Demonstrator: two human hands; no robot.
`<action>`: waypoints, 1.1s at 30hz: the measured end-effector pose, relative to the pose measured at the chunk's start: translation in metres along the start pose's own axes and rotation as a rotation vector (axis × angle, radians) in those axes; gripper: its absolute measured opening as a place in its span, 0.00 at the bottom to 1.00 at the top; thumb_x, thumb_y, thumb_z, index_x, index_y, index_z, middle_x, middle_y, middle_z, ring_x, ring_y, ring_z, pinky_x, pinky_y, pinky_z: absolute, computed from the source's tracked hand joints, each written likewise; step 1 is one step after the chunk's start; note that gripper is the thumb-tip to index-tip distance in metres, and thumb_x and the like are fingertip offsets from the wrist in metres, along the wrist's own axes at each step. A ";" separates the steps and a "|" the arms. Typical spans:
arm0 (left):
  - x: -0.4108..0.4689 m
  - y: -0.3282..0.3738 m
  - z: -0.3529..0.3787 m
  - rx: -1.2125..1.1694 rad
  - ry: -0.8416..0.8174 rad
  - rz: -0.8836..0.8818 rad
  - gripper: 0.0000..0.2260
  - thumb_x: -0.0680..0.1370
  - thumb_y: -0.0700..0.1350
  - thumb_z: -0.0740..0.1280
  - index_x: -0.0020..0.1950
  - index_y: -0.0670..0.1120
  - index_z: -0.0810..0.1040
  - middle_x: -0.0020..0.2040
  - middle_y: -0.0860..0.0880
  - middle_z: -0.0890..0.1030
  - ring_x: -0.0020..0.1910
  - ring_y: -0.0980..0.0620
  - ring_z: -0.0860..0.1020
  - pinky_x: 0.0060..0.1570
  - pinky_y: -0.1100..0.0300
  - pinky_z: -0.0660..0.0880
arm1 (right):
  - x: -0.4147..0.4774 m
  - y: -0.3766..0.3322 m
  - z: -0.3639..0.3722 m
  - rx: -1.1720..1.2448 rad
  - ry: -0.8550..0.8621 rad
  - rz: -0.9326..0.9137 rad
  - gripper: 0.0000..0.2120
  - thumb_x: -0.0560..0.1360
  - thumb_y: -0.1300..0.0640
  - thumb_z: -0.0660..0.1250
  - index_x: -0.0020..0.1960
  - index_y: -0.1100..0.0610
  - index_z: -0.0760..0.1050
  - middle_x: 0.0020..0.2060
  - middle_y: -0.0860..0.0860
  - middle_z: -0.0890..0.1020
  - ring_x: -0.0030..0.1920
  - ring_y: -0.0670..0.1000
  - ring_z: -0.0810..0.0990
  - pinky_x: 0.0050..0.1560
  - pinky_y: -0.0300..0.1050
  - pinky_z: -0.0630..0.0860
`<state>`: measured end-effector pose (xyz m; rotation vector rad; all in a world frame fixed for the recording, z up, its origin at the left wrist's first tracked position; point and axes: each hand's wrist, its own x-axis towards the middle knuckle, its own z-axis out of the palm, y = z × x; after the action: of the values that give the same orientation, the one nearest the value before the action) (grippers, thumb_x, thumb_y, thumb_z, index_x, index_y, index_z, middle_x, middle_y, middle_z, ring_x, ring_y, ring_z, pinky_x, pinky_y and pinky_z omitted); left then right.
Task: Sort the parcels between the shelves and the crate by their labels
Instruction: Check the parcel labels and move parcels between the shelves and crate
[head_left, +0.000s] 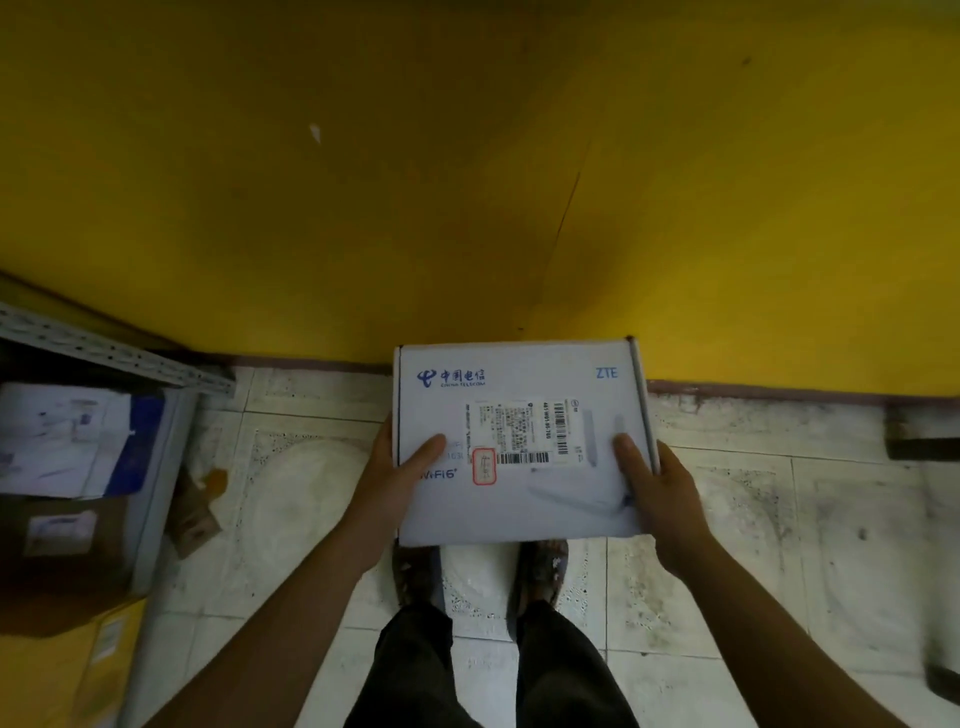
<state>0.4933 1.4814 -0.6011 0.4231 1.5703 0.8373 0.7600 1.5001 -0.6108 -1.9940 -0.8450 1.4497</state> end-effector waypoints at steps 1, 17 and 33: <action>0.008 -0.014 0.005 0.035 -0.004 -0.002 0.22 0.77 0.49 0.69 0.68 0.58 0.68 0.57 0.56 0.79 0.52 0.56 0.80 0.47 0.60 0.76 | 0.011 0.011 0.000 0.000 0.009 0.009 0.15 0.77 0.45 0.65 0.60 0.50 0.74 0.51 0.49 0.83 0.51 0.52 0.82 0.50 0.51 0.80; 0.157 -0.174 0.009 0.255 0.046 -0.189 0.20 0.79 0.43 0.66 0.70 0.54 0.69 0.64 0.51 0.76 0.62 0.48 0.74 0.55 0.53 0.72 | 0.147 0.158 0.060 -0.076 0.025 0.179 0.10 0.80 0.50 0.63 0.58 0.53 0.73 0.51 0.52 0.81 0.51 0.53 0.80 0.51 0.49 0.79; 0.291 -0.280 0.006 0.296 0.242 -0.235 0.22 0.80 0.47 0.64 0.73 0.52 0.66 0.65 0.48 0.73 0.62 0.48 0.72 0.61 0.50 0.70 | 0.271 0.274 0.134 -0.102 0.039 0.245 0.22 0.79 0.51 0.66 0.69 0.57 0.68 0.56 0.51 0.75 0.54 0.50 0.75 0.51 0.43 0.72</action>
<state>0.4986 1.4963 -1.0047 0.3475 1.9370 0.4889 0.7427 1.5275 -1.0178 -2.2597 -0.6888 1.5209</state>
